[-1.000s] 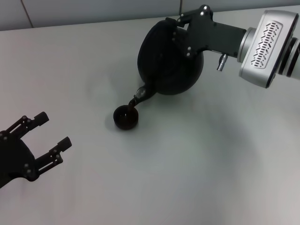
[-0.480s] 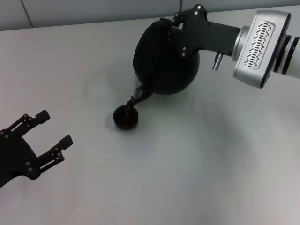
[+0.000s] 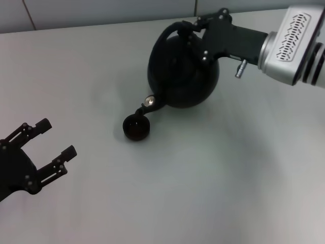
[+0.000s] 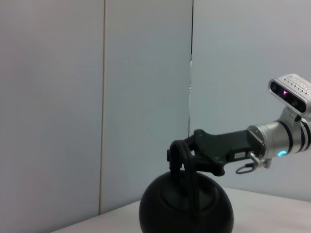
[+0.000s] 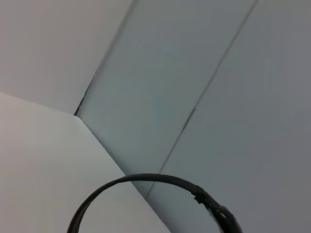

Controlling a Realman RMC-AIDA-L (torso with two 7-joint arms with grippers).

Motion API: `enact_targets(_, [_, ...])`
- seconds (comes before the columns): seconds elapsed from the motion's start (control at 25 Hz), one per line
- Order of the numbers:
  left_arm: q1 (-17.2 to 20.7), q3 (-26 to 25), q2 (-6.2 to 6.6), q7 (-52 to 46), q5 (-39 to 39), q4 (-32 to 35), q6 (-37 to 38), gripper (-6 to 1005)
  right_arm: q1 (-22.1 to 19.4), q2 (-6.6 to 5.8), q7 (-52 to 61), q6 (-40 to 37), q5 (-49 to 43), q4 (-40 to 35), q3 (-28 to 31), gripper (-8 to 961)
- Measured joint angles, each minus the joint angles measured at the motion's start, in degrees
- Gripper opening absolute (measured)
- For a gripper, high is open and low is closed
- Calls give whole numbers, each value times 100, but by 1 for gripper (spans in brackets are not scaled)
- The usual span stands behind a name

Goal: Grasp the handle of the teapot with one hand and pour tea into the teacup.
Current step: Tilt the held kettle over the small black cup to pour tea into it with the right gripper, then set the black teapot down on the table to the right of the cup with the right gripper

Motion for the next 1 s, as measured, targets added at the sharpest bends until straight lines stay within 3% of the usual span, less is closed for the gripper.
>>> enact_targets(0.2, [9,0,6,0,-13,18,24,797,-158,0,393,2,98,13,34,86])
enact_targets(0.56, [7,0,10,0,-20,38,100,797,-690,0,1620,-88,1329,74,42,86])
enact_targets(1.0, [18,0,10,0,-39,45,154,797,-848,-3,2451,-95,1419,439,57,87])
